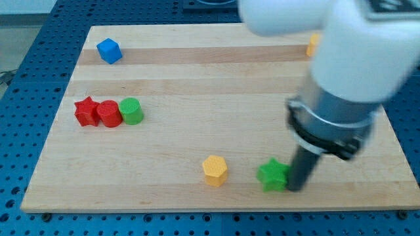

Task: Place the green star towards the right side of the yellow hexagon

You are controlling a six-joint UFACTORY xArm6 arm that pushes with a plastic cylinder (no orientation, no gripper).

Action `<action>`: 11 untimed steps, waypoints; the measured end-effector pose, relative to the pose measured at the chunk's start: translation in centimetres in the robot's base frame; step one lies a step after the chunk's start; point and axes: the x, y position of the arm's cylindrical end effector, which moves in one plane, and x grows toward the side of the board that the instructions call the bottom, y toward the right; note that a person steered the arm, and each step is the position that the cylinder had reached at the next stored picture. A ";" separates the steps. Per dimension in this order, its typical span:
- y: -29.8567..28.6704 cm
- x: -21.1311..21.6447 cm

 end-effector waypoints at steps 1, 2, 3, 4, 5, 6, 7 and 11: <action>-2.4 -1.8; 1.8 0.3; 4.9 4.1; 2.4 3.6; -0.6 3.0; -1.2 1.7; -2.5 -4.7; 3.2 2.6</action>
